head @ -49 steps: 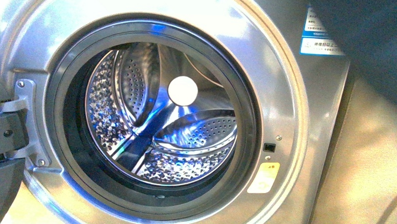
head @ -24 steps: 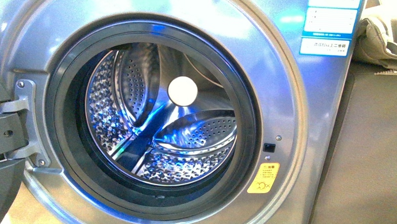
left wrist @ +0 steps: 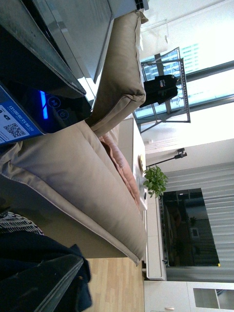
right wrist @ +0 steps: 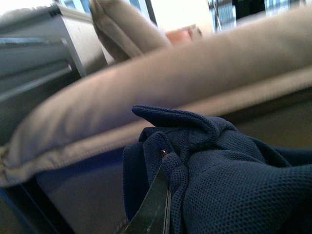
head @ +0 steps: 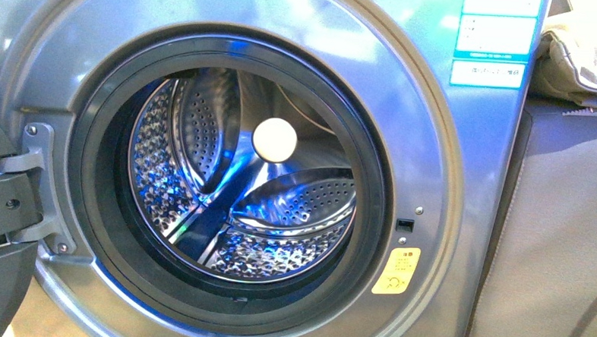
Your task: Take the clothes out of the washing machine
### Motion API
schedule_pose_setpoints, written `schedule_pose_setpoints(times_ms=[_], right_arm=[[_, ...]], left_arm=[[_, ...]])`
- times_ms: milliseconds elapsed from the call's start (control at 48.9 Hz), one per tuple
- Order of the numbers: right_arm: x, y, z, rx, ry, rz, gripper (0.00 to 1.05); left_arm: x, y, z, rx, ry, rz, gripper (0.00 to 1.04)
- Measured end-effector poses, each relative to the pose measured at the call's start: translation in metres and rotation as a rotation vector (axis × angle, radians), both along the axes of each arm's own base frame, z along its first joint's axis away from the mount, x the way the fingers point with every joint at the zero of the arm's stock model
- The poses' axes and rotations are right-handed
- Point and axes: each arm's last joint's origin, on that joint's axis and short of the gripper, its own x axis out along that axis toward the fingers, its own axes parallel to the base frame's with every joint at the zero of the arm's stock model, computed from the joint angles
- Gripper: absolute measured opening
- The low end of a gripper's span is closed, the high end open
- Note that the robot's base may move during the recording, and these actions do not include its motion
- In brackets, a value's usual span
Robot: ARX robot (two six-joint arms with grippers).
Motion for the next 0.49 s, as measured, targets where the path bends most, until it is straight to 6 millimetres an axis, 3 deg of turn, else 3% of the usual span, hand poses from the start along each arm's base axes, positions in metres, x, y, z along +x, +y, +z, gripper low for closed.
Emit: schedule_pose_setpoints(times_ms=[164,246,368,491], right_arm=[[0.011,0.003,-0.086,0.175,0.261,0.012,0.06],[0.013,0.010,-0.113,0.212,0.345,0.025,0.09],[0.019,0.023,-0.146,0.230,0.433,0.047,0.31],[0.023,0.038,-0.176,0.331,0.551,0.092,0.62]], left_arm=[[0.000,0.000,0.000,0.000,0.000,0.000,0.98],[0.000,0.000,0.000,0.000,0.000,0.000,0.98],[0.000,0.000,0.000,0.000,0.000,0.000,0.98],[0.000,0.000,0.000,0.000,0.000,0.000,0.98]])
